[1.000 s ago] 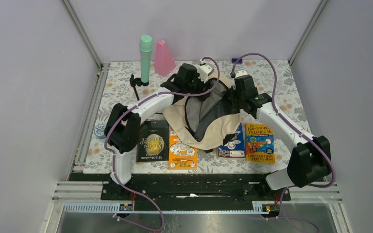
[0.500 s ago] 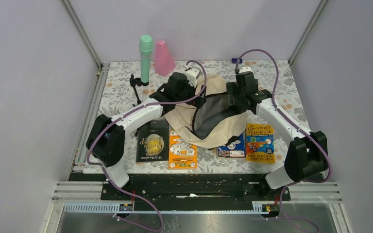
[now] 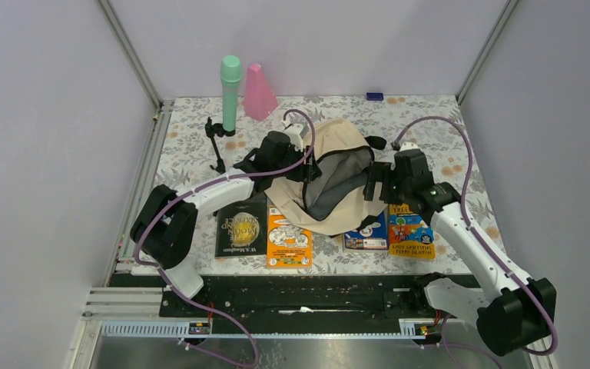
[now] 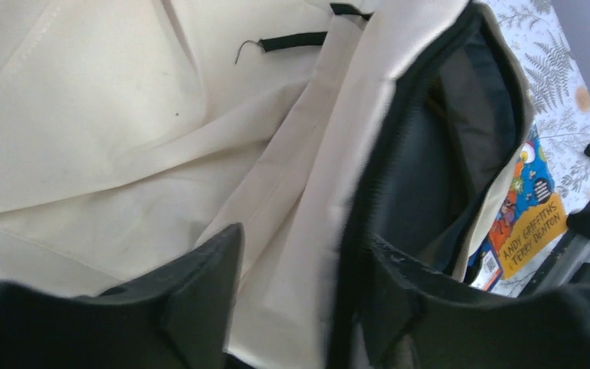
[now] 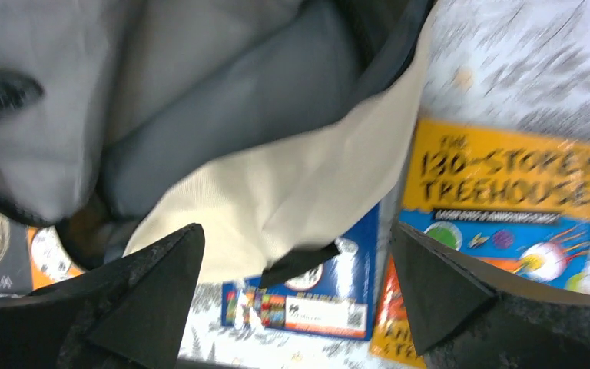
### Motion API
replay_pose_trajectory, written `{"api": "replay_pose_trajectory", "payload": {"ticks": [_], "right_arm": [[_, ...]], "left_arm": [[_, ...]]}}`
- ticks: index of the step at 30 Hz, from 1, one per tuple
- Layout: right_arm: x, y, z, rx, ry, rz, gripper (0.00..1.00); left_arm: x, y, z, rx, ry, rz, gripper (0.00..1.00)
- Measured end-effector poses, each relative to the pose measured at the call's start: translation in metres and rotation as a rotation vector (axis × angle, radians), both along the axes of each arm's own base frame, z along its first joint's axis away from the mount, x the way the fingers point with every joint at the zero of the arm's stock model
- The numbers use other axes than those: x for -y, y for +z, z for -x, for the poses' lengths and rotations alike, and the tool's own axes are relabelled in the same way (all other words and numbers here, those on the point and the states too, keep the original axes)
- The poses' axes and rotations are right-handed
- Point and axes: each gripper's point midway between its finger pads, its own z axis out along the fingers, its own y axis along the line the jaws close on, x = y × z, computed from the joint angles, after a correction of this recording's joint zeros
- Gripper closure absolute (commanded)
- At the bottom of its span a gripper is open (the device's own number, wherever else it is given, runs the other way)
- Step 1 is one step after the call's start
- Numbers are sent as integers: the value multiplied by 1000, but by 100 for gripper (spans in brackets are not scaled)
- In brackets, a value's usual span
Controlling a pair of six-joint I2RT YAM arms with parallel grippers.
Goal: Pack the student bag
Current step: Unzip the student bag at the center of the board.
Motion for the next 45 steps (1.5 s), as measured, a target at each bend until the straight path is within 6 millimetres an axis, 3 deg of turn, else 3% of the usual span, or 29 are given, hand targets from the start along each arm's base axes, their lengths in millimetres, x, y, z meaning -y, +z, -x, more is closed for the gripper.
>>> {"api": "replay_pose_trajectory", "payload": {"ticks": [4, 9, 13, 15, 21, 23, 28, 33, 36, 39, 42, 45], "right_arm": [[-13, -30, 27, -121, 15, -86, 7], [-24, -68, 56, -259, -13, -162, 12], [-42, -80, 66, -296, -6, -180, 17], [-55, -82, 64, -288, 9, -200, 29], [-58, -99, 46, -272, -43, -172, 91], [-57, -98, 38, -260, -46, -142, 100], [-41, -70, 2, -153, -56, -71, 100], [6, -54, -31, -106, -145, -25, 100], [26, -62, -41, -130, -180, 12, 100], [33, -81, -42, -195, -188, 24, 100], [36, -95, -40, -242, -189, 27, 99], [36, -94, -41, -241, -188, 25, 63]], "left_arm": [[4, 4, 0, 0, -6, 28, 83], [4, 6, -2, 17, -14, 14, 91], [7, 10, -11, 45, -19, -3, 93], [7, 9, -14, 52, -21, -17, 94], [-1, 8, -22, 66, -13, -61, 95], [-6, 15, -30, 88, -1, -66, 95], [-24, 33, -54, 123, 53, -79, 95], [-40, 41, -83, 141, 109, -77, 95], [-39, 28, -99, 126, 113, -101, 94], [-34, -1, -110, 77, 101, -145, 91], [-33, -32, -107, 21, 86, -193, 77], [-40, -49, -105, -8, 96, -241, 47]]}}
